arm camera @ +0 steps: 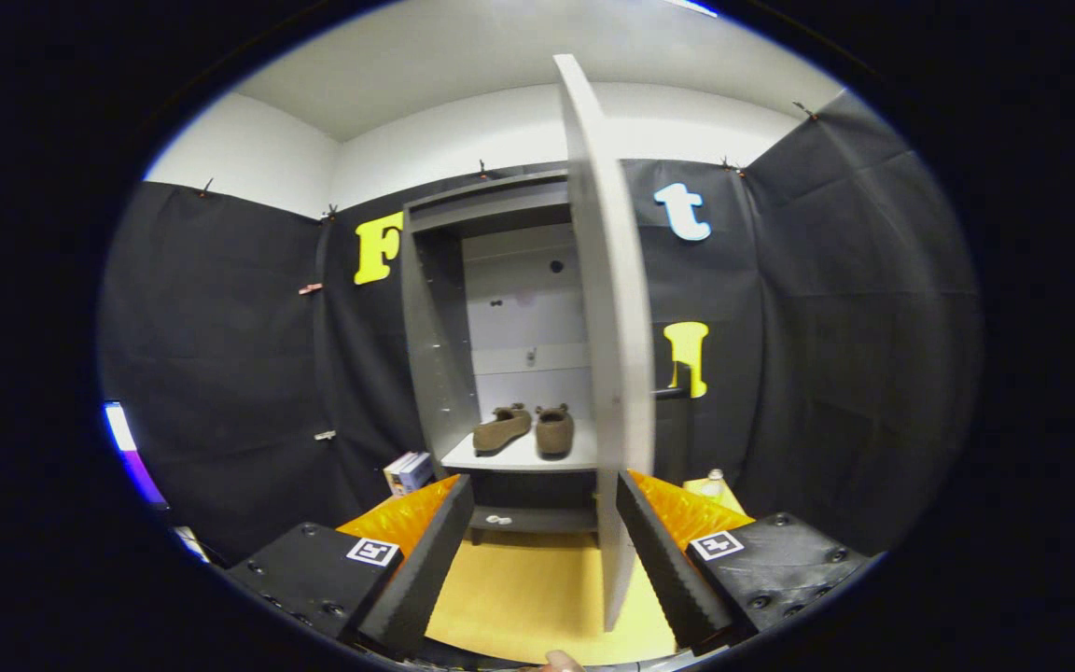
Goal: Open the shoe cabinet door, grab the shoes and put them into the shoe cabinet, then close the shoe cabinet door.
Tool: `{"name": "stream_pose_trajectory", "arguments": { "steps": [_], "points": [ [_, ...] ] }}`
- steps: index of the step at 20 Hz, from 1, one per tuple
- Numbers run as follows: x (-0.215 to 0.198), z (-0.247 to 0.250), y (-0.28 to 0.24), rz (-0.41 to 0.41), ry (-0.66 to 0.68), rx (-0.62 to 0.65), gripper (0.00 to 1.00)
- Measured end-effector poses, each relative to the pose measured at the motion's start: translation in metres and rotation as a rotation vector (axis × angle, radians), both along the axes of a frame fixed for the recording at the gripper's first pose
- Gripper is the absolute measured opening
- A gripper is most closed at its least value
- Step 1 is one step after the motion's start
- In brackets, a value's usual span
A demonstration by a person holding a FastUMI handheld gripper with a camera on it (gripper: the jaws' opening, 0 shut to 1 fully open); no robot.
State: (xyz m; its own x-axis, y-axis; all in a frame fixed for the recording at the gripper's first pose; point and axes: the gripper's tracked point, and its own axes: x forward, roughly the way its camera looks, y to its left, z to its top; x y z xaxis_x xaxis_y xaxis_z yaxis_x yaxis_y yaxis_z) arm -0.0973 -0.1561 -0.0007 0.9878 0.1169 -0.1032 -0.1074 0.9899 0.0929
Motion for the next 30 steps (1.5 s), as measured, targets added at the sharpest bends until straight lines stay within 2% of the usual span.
{"name": "stream_pose_trajectory", "arguments": {
  "steps": [5,9,13,15,22,24,30],
  "points": [
    [0.007,-0.002,-0.066,-0.135,-0.019,-0.027,0.98],
    [0.026,-0.011,-0.093,-0.177,0.002,-0.023,0.98],
    [0.048,-0.025,-0.088,-0.138,0.041,-0.021,0.98],
    [0.055,-0.030,-0.087,-0.147,0.051,-0.037,0.98],
    [0.054,-0.025,-0.069,-0.100,0.032,-0.053,0.98],
    [0.050,-0.017,-0.047,-0.071,0.029,-0.052,0.98],
    [0.079,-0.035,0.035,-0.031,0.034,-0.031,0.98]
  ]
}}
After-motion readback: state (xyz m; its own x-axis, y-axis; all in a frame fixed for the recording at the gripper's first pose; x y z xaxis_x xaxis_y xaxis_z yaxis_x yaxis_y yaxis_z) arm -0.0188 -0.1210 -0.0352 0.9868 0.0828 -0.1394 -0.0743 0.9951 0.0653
